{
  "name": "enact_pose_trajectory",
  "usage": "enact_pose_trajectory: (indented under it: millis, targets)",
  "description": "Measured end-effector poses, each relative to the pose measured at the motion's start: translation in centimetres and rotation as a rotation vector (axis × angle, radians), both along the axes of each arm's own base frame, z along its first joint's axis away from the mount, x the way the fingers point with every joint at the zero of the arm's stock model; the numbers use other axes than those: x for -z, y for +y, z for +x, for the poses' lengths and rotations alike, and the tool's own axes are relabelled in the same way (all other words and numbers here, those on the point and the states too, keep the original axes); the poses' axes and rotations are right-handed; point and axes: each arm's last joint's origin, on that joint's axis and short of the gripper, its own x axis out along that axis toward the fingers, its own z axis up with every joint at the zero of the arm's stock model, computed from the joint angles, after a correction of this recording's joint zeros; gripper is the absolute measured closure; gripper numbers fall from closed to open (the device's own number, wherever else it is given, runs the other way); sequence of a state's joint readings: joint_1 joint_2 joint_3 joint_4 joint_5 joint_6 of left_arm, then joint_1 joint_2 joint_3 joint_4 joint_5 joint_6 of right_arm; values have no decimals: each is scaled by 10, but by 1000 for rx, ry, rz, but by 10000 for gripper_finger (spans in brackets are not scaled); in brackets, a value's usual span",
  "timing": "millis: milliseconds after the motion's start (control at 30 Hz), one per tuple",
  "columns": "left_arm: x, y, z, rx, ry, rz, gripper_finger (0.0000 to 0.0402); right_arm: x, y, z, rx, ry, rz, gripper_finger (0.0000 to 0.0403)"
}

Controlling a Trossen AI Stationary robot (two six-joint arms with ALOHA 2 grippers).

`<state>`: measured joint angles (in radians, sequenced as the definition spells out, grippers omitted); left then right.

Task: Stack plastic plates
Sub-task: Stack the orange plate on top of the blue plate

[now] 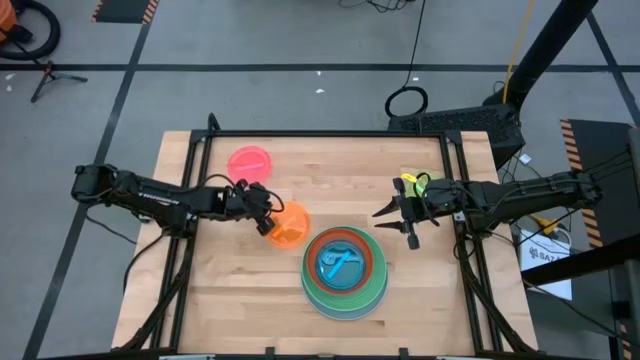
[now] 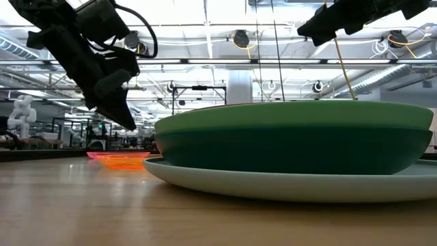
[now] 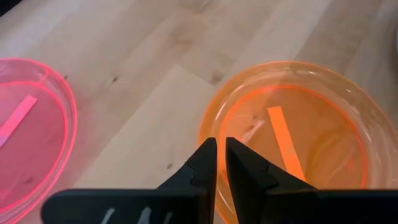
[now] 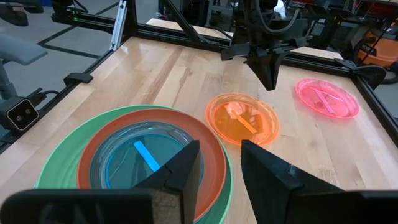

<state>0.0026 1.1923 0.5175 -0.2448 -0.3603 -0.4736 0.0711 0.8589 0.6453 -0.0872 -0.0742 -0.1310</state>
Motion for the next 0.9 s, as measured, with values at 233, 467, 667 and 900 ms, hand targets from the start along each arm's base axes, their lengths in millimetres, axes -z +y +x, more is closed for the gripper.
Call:
enact_pose_trajectory:
  millis: [233, 467, 667, 900]
  targets:
    - [0, -4, 0, 17, -1, -1, 363, 0, 0, 0, 0, 0, 0, 294]
    - [0, -5, 0, 20, -2, -2, 363, 0, 0, 0, 0, 0, 0, 294]
    - [0, -5, 0, 20, -2, -2, 363, 0, 0, 0, 0, 0, 0, 294]
    - [0, -5, 0, 20, -4, -2, 362, 0, 0, 0, 0, 2, 1, 294]
